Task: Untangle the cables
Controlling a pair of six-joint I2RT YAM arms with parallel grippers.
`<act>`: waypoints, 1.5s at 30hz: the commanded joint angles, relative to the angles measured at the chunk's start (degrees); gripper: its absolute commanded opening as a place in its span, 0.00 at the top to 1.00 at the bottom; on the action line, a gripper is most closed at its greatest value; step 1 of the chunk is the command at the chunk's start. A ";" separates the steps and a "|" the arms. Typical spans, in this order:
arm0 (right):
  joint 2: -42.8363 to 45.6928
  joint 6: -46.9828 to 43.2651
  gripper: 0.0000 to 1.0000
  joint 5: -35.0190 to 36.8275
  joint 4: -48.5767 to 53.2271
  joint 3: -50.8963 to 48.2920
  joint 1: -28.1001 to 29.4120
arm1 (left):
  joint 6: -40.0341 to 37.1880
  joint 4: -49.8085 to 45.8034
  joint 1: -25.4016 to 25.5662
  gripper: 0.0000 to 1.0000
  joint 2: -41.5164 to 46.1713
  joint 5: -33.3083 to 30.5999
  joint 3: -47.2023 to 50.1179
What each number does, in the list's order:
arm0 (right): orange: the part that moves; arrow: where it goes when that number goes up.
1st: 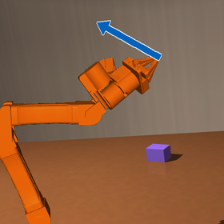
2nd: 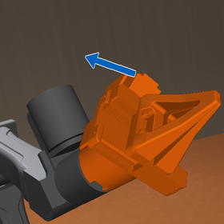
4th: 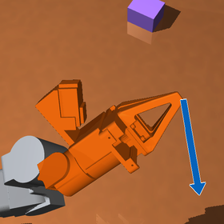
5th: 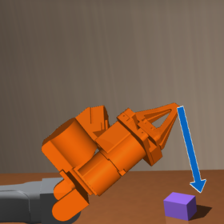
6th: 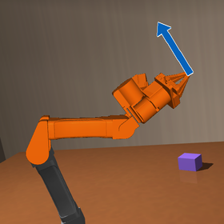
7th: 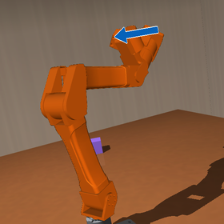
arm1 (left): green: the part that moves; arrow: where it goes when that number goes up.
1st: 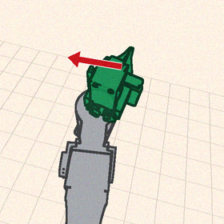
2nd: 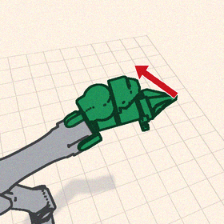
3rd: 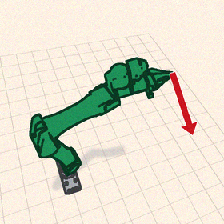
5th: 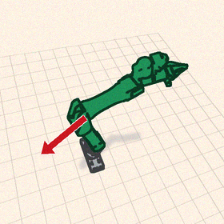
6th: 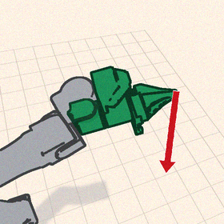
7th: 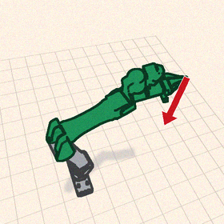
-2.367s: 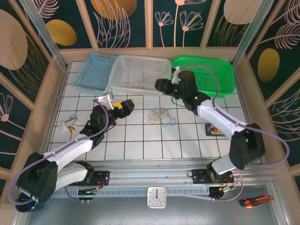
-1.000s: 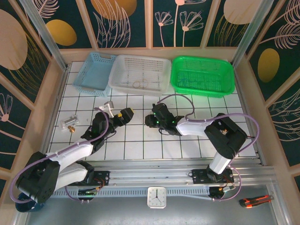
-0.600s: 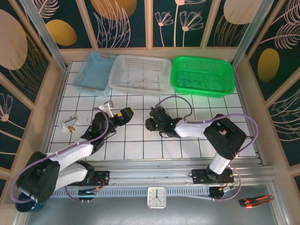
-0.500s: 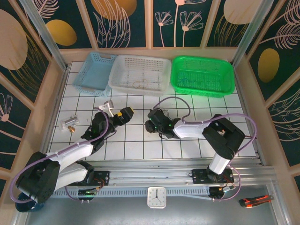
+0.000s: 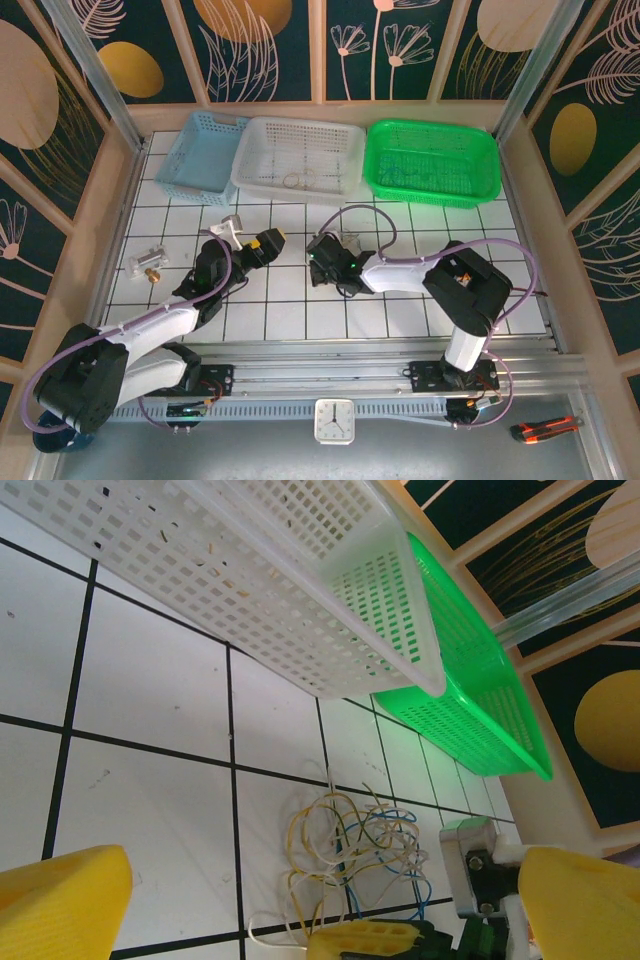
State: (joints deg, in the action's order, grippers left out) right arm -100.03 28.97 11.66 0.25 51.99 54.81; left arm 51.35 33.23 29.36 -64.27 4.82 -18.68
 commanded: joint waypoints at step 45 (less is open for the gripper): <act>0.12 -0.76 0.67 -6.61 0.68 2.35 -4.82 | -2.63 4.30 0.17 0.01 -0.14 -0.03 3.30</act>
State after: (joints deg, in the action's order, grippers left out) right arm -99.33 28.69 3.03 0.49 54.08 49.60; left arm 49.12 34.52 29.36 -64.82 5.06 -16.05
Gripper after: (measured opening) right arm 0.327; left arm 0.988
